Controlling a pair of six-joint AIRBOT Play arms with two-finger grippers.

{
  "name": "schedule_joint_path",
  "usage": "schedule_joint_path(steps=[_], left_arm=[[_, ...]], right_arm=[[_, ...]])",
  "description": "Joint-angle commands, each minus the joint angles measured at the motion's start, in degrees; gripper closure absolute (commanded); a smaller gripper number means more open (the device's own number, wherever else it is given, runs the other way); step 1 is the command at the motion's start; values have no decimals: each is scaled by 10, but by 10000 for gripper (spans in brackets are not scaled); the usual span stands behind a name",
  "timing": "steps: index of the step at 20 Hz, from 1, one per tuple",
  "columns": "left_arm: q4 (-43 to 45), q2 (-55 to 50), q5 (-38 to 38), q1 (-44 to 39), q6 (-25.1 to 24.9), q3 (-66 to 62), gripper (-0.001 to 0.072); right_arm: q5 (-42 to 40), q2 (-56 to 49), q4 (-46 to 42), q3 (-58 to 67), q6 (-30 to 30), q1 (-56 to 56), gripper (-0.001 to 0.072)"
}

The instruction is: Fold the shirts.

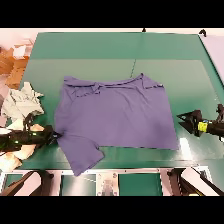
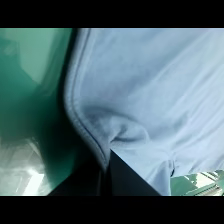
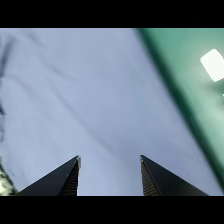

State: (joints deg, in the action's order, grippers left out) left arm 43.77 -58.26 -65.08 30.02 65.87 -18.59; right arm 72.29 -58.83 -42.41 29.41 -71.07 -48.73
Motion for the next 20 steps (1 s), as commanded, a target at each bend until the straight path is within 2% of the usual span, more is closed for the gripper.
schedule_joint_path(steps=[1, 2, 3, 4, 7, 12, 17, 20], left_arm=[[-13, 0, 8, 0, -5, -6, 683], [-24, 0, 7, 0, -11, -6, 683], [-39, 0, 6, 0, -21, -6, 682], [-52, 0, 6, 0, -29, -6, 682], [-61, 0, 5, 0, -45, -6, 682], [-65, 0, 9, 0, -64, -6, 682], [-68, 0, 10, 0, -74, -6, 682], [-70, 0, 7, 0, -74, -6, 682]], right_arm=[[40, 0, -169, -8, -87, -28, 276], [45, 0, -224, -12, -105, -28, 274], [49, 0, -257, -14, -115, -28, 230], [58, 0, -275, -14, -112, -28, 207], [85, 0, -308, -14, -98, -28, 207], [47, -13, -251, -61, -56, -23, 207], [25, -43, -240, -42, -54, 44, 209], [-19, -43, -168, -32, -55, 43, 219]])
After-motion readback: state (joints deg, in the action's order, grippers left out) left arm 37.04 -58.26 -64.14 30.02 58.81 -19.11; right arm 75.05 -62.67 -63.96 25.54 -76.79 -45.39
